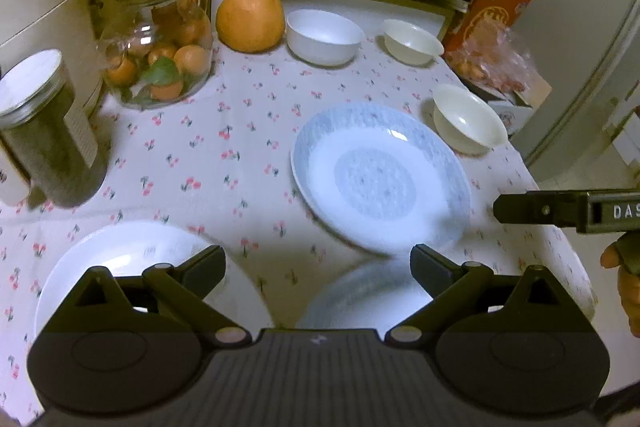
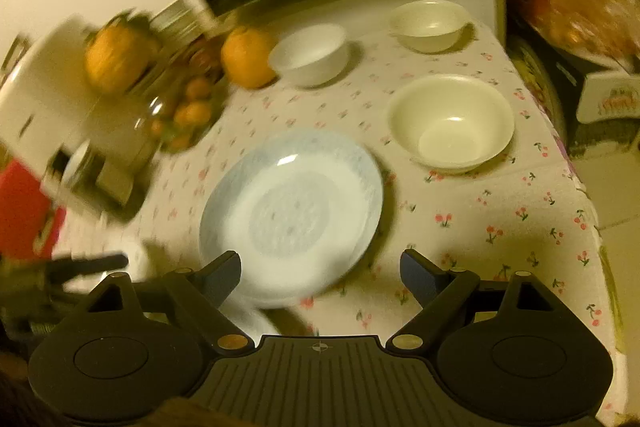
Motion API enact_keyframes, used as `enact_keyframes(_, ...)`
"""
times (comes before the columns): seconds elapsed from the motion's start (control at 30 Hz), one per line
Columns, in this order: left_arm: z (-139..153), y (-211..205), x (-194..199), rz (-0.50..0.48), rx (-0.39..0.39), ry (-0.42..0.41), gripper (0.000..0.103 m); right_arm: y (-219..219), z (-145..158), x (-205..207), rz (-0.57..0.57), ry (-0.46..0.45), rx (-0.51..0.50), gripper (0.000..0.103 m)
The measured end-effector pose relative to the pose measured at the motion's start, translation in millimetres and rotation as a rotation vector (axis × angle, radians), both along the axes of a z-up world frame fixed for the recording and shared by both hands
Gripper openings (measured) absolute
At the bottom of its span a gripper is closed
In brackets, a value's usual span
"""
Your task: Organize plates and bowls
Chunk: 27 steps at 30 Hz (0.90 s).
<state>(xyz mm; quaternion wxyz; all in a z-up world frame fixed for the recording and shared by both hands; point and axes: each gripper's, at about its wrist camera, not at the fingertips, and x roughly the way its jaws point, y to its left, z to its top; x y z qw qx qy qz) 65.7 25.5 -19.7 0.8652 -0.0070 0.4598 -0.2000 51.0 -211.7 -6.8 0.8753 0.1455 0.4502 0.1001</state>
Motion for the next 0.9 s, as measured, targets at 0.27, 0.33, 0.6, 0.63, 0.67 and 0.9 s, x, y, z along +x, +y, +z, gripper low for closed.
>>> enact_keyframes(0.27,4.1,8.4,-42.8,-0.042,0.015,0.008,0.1,-1.3,-3.0,-27.3,0.04,0.007,-0.003,0.09)
enact_keyframes(0.33,4.6,9.2,-55.2,-0.064,0.012,0.011,0.1,-2.8,-6.6,-31.1,0.039,0.017,-0.01,0.09)
enact_keyframes(0.6,-3.7,16.4,-82.5,-0.108,-0.046,0.097,0.095,-7.9,-25.2,-40.6,0.024,0.102,0.046,0.09)
enact_keyframes(0.63,-5.0,17.7,-83.9,-0.107,-0.056,0.108,0.094,-7.8,-26.5,-40.9,0.022,0.115,0.054,0.09)
enact_keyframes(0.67,-6.8,19.5,-85.0,-0.103,-0.065,0.121,0.093,-7.4,-28.1,-40.9,0.021,0.128,0.066,0.09)
enact_keyframes(0.9,-24.4,31.8,-77.0,-0.05,-0.15,0.259,0.078,-4.1,-37.5,-37.1,0.018,0.214,0.161,0.09)
